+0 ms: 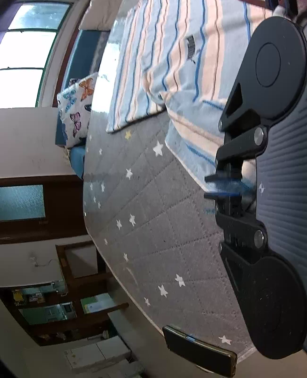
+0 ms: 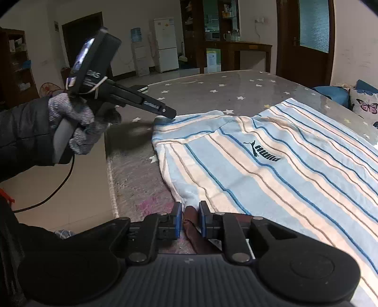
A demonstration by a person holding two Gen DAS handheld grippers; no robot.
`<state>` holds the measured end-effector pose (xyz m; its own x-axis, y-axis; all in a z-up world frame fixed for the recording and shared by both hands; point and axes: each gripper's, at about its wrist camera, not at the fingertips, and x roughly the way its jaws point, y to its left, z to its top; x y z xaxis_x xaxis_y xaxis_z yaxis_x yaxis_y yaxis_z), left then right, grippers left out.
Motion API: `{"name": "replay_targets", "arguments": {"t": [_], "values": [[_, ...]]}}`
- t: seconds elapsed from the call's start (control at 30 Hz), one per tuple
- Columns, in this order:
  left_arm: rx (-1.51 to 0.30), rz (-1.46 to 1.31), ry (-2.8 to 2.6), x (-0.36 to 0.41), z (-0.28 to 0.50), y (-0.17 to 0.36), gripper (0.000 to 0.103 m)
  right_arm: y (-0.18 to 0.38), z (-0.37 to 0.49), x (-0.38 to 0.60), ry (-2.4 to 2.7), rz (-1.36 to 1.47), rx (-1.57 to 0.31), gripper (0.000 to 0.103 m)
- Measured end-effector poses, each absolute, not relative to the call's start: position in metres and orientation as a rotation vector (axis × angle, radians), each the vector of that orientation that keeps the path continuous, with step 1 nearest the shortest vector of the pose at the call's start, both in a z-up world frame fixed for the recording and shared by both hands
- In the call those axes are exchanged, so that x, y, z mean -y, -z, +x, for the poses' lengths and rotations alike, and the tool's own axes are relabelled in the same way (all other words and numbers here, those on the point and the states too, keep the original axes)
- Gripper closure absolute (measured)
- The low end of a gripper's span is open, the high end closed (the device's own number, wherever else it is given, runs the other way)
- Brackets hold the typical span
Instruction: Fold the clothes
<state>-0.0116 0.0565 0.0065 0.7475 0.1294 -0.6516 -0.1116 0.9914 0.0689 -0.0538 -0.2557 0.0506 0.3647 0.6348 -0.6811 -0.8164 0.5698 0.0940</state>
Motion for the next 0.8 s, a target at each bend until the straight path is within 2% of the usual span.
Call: {"name": "replay_targets", "arguments": {"t": [0.07, 0.17, 0.23, 0.3, 0.37, 0.43, 0.57, 0.7, 0.8], "values": [[-0.725, 0.032, -0.161, -0.058, -0.01, -0.001, 0.067, -0.051, -0.052, 0.257, -0.941, -0.271, -0.736, 0.086], [-0.721, 0.028, -0.161, -0.059, -0.011, 0.001, 0.066, -0.052, -0.054, 0.256, -0.937, -0.27, -0.729, 0.086], [-0.72, 0.031, -0.149, -0.058, -0.01, 0.001, 0.071, -0.051, -0.054, 0.252, -0.939, -0.285, -0.727, 0.086], [-0.715, 0.033, -0.121, -0.057, -0.01, 0.001, 0.095, -0.05, -0.055, 0.25, -0.941, -0.295, -0.731, 0.087], [-0.7, 0.082, -0.128, -0.053, -0.009, 0.002, 0.1, -0.052, -0.053, 0.248, -0.936, -0.293, -0.727, 0.091], [-0.69, 0.107, -0.147, -0.052, -0.005, 0.003, 0.101, -0.052, -0.05, 0.247, -0.929, -0.276, -0.73, 0.094], [-0.691, 0.095, -0.206, -0.067, 0.006, 0.004, 0.101, -0.05, -0.053, 0.245, -0.952, -0.269, -0.741, 0.095], [-0.69, 0.133, -0.217, -0.064, 0.006, 0.008, 0.101, -0.05, -0.057, 0.253, -0.961, -0.246, -0.759, 0.087], [-0.692, 0.114, -0.209, -0.065, 0.002, 0.004, 0.097, -0.058, -0.057, 0.275, -0.92, -0.202, -0.764, 0.086]]}}
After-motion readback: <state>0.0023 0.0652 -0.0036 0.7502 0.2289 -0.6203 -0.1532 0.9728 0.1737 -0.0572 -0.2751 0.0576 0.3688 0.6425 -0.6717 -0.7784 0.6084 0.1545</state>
